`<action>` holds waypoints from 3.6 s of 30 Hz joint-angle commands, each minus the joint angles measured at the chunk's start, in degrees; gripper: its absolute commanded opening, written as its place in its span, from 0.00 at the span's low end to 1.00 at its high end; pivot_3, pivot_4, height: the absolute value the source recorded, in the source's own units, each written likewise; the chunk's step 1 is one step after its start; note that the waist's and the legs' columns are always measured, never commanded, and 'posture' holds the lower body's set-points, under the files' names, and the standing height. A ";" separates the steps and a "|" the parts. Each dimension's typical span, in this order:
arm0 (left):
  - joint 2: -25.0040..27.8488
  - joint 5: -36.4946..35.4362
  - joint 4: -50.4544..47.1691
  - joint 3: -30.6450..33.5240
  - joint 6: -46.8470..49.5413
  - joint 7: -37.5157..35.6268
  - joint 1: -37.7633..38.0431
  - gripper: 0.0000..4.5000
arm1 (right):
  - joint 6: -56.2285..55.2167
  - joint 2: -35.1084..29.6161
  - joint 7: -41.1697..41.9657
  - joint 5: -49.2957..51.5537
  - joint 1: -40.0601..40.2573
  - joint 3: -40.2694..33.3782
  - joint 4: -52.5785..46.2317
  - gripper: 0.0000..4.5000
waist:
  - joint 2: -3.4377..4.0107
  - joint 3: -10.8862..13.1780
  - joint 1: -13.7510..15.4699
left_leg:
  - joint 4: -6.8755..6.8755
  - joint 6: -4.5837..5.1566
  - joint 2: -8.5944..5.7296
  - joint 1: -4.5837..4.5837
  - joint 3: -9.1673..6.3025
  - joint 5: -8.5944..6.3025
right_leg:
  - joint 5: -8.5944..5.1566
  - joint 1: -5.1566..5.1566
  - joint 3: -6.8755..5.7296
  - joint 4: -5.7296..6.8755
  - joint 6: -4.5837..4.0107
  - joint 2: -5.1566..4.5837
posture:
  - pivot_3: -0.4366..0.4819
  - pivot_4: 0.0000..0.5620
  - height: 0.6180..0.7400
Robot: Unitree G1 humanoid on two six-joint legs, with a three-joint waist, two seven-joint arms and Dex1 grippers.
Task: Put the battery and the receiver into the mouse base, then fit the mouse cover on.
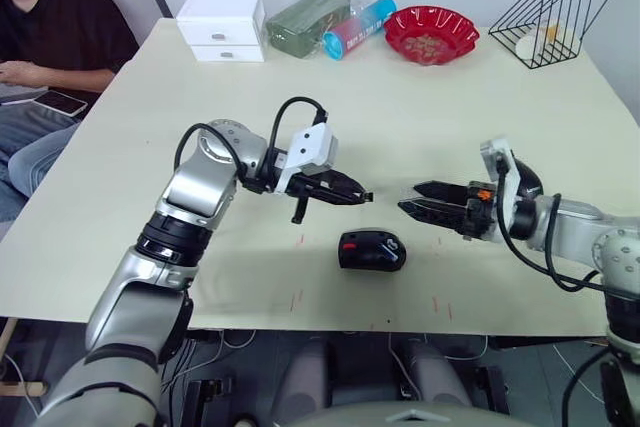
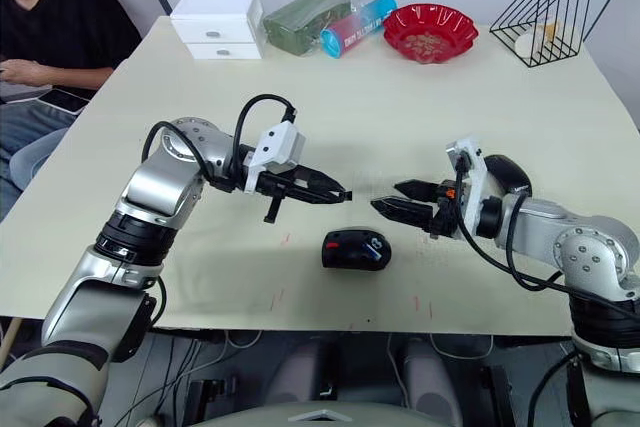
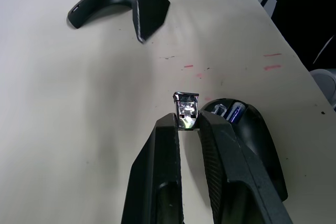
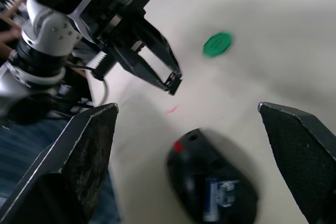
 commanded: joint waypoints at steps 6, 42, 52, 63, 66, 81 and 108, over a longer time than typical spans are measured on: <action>-1.18 1.13 -0.79 0.03 -2.10 0.08 -1.41 0.02 | -1.90 -0.26 -26.79 30.97 -4.44 5.25 8.16 0.94 | 0.00 0.00 -0.33 | 0.16 0.00 0.00 -0.63 -0.08 0.02 | 0.02 -0.54 -0.12 0.09 0.00 -0.02 | 0.48 0.27 1.00; -2.95 1.87 -0.78 -0.84 -3.93 -0.20 -0.37 0.02 | -3.18 -0.27 -34.95 34.77 -7.37 11.35 9.90 0.03 | 0.00 0.00 -1.04 | 0.14 0.01 0.02 -0.66 -0.09 0.01 | 0.02 -0.55 -0.12 0.06 0.01 -0.02 | 0.48 0.27 1.00; -3.20 0.95 -1.22 -0.14 -3.52 0.55 0.46 0.33 | -3.46 0.58 -34.44 34.77 -7.71 10.80 10.07 0.00 | 0.00 0.00 -1.04 | 0.14 0.01 0.02 -0.66 -0.09 0.01 | 0.02 -0.56 -0.12 0.06 0.01 -0.02 | 0.48 0.27 1.00; 0.99 -2.93 -6.39 2.14 0.53 -0.36 6.41 1.00 | -2.77 -5.66 -28.59 34.51 -3.85 6.43 6.13 0.00 | 0.00 0.00 -0.96 | 0.13 0.01 0.03 -0.67 -0.09 0.01 | 0.02 -0.56 -0.11 0.05 0.01 -0.02 | 0.48 0.27 1.00; 1.75 -4.38 -9.02 2.82 1.61 0.25 9.77 1.00 | -2.98 -8.93 -23.89 33.22 -0.62 3.92 2.99 0.00 | 0.00 0.00 -0.91 | 0.13 0.02 0.04 -0.69 -0.09 0.01 | 0.02 -0.56 -0.12 0.01 0.01 -0.03 | 0.48 0.27 1.00; -0.02 0.21 -10.11 -1.35 -0.87 5.60 15.47 1.00 | -5.98 -21.04 6.23 4.53 8.16 -0.81 -9.68 0.00 | 0.01 -0.01 -0.89 | 0.13 0.02 0.02 -0.62 -0.09 0.01 | 0.03 -0.54 -0.11 0.06 0.01 -0.02 | 0.48 0.27 1.00; -6.55 6.77 -1.36 -5.42 -7.33 8.30 14.94 1.00 | -44.56 -15.20 42.00 -34.76 27.46 -2.27 -12.73 0.00 | 0.00 -0.01 -0.53 | 0.20 0.01 -0.02 -0.51 -0.10 0.01 | 0.03 -0.43 -0.12 0.10 0.02 -0.01 | 0.48 0.27 1.00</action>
